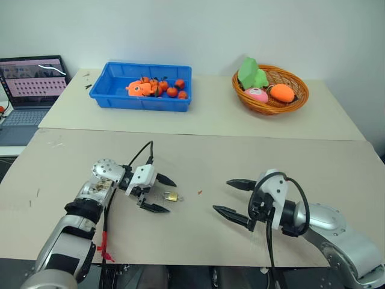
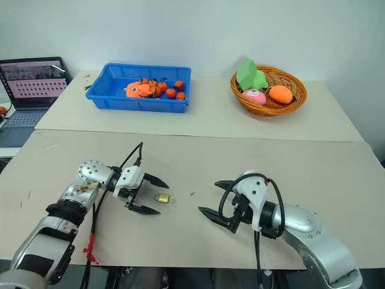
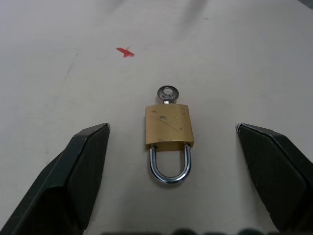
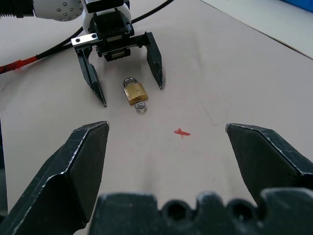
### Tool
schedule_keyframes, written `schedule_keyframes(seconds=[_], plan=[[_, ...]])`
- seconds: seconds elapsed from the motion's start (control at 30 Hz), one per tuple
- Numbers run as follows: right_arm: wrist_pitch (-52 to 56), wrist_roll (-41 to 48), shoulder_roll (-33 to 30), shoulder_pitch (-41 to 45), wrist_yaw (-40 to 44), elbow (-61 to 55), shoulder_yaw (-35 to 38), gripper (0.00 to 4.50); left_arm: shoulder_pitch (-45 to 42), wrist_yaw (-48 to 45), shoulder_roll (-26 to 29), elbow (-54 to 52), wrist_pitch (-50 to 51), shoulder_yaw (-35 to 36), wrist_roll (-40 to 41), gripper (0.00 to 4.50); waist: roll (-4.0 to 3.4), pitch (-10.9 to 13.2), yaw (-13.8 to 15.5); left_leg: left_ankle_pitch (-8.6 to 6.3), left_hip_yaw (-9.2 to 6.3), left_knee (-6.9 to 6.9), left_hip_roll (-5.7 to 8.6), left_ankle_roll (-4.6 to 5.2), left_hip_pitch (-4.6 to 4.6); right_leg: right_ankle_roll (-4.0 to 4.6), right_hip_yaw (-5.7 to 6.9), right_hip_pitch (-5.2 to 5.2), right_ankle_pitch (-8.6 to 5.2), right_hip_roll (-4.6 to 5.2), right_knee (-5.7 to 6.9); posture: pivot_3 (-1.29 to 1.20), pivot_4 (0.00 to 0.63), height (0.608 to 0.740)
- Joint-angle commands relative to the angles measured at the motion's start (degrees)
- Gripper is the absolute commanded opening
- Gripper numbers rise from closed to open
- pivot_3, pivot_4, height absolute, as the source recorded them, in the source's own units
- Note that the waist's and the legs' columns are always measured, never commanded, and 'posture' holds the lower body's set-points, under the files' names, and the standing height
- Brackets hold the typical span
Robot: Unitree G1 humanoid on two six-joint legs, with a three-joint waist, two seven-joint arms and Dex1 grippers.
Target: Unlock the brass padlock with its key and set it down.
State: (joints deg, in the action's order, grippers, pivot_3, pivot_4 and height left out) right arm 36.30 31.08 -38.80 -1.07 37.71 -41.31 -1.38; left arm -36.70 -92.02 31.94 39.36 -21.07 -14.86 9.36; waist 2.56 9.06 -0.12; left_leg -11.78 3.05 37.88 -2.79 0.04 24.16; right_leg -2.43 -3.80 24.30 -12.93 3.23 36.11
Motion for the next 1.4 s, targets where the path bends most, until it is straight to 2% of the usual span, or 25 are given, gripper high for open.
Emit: schedule_keyframes(seconds=[0.03, 0.37, 0.5, 0.73, 1.07, 1.2, 1.3, 1.4], plan=[[-0.38, 0.61, -0.29, 0.09, -0.58, -2.38, 2.2, 4.5, -0.5, 1.12, -0.88, 1.67, -1.65, -0.47, -2.23, 4.41, 0.0, -0.03, 0.16, 0.0, 0.0, 0.0, 0.01, 0.0, -0.03, -0.01, 0.0, -0.03, 0.01, 0.0, 0.0, 0.0, 0.15, 0.74], [-0.53, 0.66, -0.43, 0.78, -0.83, -1.6, 2.61, 4.5, -0.6, 0.79, -1.91, 1.29, 0.77, -0.76, -2.61, 4.41, -0.06, -0.21, 0.68, 0.01, 0.01, 0.01, 0.01, 0.01, -0.1, -0.03, 0.0, -0.1, 0.01, 0.02, 0.0, 0.0, 0.15, 0.74], [-0.64, 0.38, -0.29, 1.07, -0.91, -1.2, 2.42, 4.5, -0.74, 0.18, -2.42, 0.41, 3.01, -0.93, -2.15, 3.53, -0.08, -0.22, 0.82, 0.01, 0.01, 0.01, 0.03, 0.01, -0.09, -0.03, 0.0, -0.11, 0.01, 0.03, 0.0, 0.0, 0.15, 0.74], [-0.75, 0.02, -0.31, 1.04, -1.37, -1.29, 2.61, 4.5, -0.58, -0.27, -2.85, -0.03, 3.44, -1.14, -2.54, 0.92, -0.06, -0.24, 0.56, 0.01, 0.0, 0.04, 0.02, 0.02, -0.06, -0.02, 0.0, -0.07, 0.01, 0.01, 0.01, 0.0, 0.15, 0.74], [-0.2, -1.4, -0.72, 1.32, -2.47, -1.54, 1.49, 4.5, 0.25, 1.01, -2.55, -2.06, 3.63, -0.68, -2.97, 0.84, -0.06, -0.24, 0.63, 0.01, 0.0, 0.04, 0.02, 0.02, -0.05, -0.03, 0.0, -0.07, 0.01, 0.02, 0.0, 0.0, 0.15, 0.74], [-0.34, -4.46, -1.9, 0.98, -2.67, -2.02, -0.51, 4.5, -0.05, 3.29, -1.08, -8.29, 9.3, 2.11, -0.79, 0.84, -0.06, -0.23, 0.56, 0.01, -0.01, 0.04, 0.02, 0.02, -0.05, -0.03, 0.0, -0.05, 0.01, 0.02, 0.01, 0.0, 0.15, 0.74], [-2.33, -10.24, -3.35, 1.43, -3.91, -1.59, -2.61, 4.5, -1.41, 6.75, 0.06, -14.92, 16.49, 5.34, 1.76, 0.84, -0.05, -0.23, 0.46, 0.01, -0.03, 0.04, 0.01, 0.02, 0.03, -0.03, 0.01, 0.02, 0.01, 0.0, 0.02, 0.0, 0.15, 0.74], [-5.27, -15.76, -1.16, 7.0, -8.35, 1.06, -2.08, 4.5, -4.83, 12.14, 1.26, -21.8, 26.62, 9.39, 4.81, 0.84, -0.04, -0.22, 0.26, 0.01, -0.02, 0.04, 0.01, 0.02, 0.03, -0.05, 0.01, 0.05, 0.01, -0.01, 0.03, 0.0, 0.15, 0.74]])
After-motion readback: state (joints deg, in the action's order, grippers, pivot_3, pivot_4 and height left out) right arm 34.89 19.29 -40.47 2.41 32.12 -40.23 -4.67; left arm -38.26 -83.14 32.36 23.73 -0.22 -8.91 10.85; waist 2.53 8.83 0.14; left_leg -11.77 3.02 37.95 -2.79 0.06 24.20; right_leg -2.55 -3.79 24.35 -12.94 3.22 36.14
